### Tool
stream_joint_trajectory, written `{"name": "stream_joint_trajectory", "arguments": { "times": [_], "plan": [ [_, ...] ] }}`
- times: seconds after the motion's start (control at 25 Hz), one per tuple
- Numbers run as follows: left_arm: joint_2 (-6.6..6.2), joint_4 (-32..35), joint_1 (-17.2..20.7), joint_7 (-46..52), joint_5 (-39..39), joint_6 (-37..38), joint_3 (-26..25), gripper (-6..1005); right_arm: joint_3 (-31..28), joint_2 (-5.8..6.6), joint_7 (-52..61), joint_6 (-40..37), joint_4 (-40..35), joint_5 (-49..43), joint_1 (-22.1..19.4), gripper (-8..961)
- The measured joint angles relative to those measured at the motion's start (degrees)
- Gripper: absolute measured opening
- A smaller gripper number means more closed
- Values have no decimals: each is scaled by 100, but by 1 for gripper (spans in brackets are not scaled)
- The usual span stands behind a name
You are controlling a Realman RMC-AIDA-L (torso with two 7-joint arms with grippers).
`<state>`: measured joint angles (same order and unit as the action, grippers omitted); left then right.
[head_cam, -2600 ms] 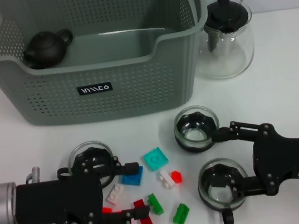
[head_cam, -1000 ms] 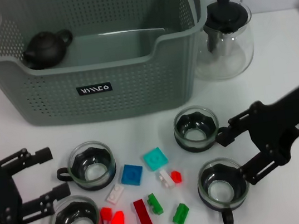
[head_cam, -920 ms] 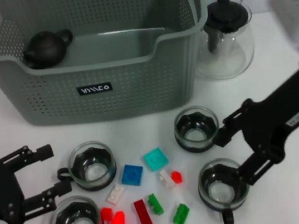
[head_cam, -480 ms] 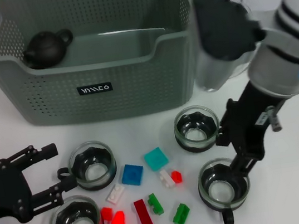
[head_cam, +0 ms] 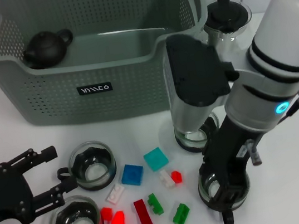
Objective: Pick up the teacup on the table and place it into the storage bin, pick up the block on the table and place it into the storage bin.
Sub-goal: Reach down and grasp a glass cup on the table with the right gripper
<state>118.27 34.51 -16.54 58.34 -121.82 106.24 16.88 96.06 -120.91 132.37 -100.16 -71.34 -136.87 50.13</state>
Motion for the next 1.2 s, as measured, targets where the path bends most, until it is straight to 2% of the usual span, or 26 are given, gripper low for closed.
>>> {"name": "stream_joint_trajectory", "arguments": {
  "times": [0.28, 0.76, 1.2],
  "plan": [
    [11, -39, -32, -4, 0, -43, 7, 781, 544, 6, 1110, 497, 220, -114, 22, 666],
    [12, -64, -51, -8, 0, -162, -2, 781, 620, 0, 2754, 498, 380, 204, 127, 664],
    [12, -67, -51, -60, 0, -210, 1, 781, 654, 33, 2843, 721, 1019, 214, 156, 498]
  ]
}}
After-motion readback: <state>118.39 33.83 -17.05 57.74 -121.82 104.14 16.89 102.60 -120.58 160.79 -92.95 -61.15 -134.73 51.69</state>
